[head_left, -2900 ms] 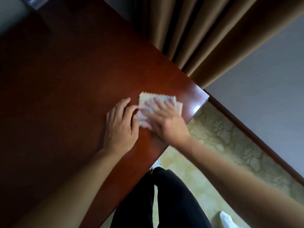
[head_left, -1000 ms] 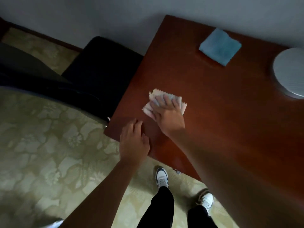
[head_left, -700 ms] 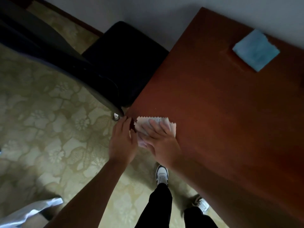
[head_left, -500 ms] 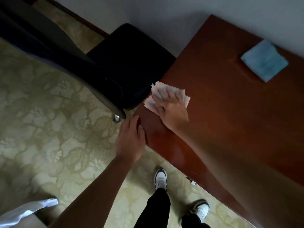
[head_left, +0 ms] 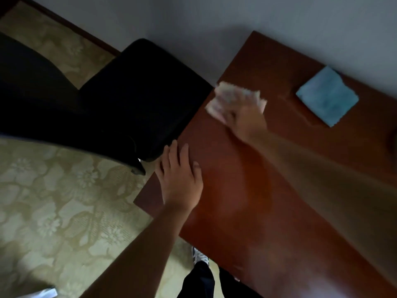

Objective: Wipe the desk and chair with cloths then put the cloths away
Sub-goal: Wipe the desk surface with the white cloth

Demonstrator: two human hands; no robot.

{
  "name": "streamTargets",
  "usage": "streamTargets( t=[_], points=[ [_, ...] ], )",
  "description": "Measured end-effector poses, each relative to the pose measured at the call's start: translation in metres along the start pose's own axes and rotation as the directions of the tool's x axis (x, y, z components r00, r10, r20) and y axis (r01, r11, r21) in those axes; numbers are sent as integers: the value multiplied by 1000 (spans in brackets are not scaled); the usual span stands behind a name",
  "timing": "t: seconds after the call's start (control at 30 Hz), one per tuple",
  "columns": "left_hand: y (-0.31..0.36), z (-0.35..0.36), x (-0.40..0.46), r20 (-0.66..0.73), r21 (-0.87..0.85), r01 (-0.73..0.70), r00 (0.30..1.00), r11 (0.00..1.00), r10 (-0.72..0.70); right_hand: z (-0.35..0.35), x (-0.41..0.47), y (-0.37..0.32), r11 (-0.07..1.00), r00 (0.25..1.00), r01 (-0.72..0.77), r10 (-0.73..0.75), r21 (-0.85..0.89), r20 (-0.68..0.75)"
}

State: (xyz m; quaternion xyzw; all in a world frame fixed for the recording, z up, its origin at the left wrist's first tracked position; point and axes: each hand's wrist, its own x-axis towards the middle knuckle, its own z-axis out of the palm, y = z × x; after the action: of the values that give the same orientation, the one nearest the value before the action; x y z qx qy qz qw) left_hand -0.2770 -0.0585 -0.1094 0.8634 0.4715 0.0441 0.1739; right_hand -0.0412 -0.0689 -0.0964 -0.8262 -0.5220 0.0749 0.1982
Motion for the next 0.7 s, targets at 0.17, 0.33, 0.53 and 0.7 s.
streamTargets(
  t=[0.17,0.33,0.53,0.7],
  points=[
    [6,10,4,-71,9,60,996,998,-59,24,-18,-23,992,1000,20,-21,123,1],
    [7,9,4,-82,-8,47,996,999,-47,26,-121,-69,915,895,377,-400,144,196],
    [8,11,6,-78,32,68,995,997,-65,11,30,14,999,1000,8,-7,31,-19],
    [6,10,5,-103,-29,62,993,998,-65,28,-18,-26,998,998,-52,53,28,-27]
  ],
)
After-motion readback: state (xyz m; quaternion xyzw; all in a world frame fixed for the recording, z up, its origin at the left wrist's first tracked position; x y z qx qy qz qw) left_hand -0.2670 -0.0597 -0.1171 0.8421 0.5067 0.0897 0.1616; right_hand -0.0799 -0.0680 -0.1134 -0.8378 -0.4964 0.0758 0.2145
